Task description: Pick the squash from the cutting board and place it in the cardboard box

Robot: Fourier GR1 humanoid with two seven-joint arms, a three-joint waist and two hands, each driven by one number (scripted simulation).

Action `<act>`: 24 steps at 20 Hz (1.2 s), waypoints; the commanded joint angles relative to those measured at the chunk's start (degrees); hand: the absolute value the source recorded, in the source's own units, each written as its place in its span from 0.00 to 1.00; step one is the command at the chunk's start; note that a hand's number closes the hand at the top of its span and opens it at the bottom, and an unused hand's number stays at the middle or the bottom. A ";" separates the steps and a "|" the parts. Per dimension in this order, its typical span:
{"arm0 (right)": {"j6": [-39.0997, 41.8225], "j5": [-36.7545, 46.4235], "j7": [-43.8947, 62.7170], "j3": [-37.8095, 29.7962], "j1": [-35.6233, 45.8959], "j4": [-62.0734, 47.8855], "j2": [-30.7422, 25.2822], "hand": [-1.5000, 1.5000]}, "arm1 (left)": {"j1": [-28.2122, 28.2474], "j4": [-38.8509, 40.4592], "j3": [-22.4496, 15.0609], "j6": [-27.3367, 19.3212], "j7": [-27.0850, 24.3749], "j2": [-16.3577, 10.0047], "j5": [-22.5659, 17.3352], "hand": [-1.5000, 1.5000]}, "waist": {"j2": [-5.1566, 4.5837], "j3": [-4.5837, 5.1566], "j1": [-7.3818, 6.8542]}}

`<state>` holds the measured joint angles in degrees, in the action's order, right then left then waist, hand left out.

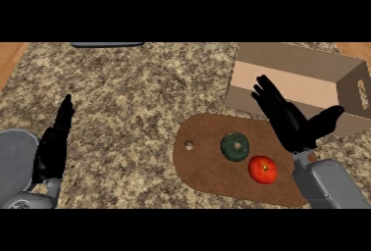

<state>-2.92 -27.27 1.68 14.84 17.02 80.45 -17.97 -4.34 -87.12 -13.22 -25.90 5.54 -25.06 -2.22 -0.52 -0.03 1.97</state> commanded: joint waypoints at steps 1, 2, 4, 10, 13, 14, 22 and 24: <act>-9.28 5.68 0.91 -1.06 -1.88 6.83 -0.82 0.00 | -2.03 2.53 -1.91 2.33 -2.59 1.61 1.32 0.50 | 0.71 0.11 -0.70; -13.56 9.09 0.41 -2.29 -1.60 9.06 -3.55 0.00 | -0.56 -1.35 -2.10 3.82 -3.20 -0.59 0.51 0.50 | 1.57 0.27 0.87; -19.31 14.37 -1.15 -7.01 1.21 10.12 -8.46 0.00 | -3.01 -2.45 -1.93 6.12 -3.40 -3.06 0.67 0.50 | 2.96 0.62 4.57; -30.63 30.52 7.78 -7.15 -6.71 14.06 -20.44 0.00 | -2.82 -5.52 -3.34 12.64 -6.05 -4.42 -2.51 0.50 | 2.79 0.75 6.08; -34.52 39.21 10.07 -3.00 -13.13 21.44 -22.21 0.00 | -2.03 -5.77 -2.81 15.37 -7.97 -5.70 -3.92 0.50 | 2.27 0.63 4.48; -33.26 42.50 11.40 -0.71 -14.05 22.24 -24.21 0.00 | -1.98 -4.92 -2.48 16.97 -9.50 -6.02 -4.90 0.50 | 1.89 0.71 3.83; -22.09 59.09 35.54 6.93 -18.64 37.25 -33.04 0.00 | -4.05 -4.22 -0.74 20.90 -11.00 -7.58 -6.48 0.50 | 1.10 0.70 0.36; -14.68 58.97 41.77 7.34 -17.88 39.76 -36.75 0.00 | -5.66 -4.36 -2.21 19.94 -10.06 -5.91 -5.28 0.50 | 0.94 0.66 0.29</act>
<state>-26.47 28.18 32.59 20.18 -1.09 115.20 -49.73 -8.50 -91.84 -15.07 -6.78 -4.25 -31.41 -7.65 0.83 0.62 3.42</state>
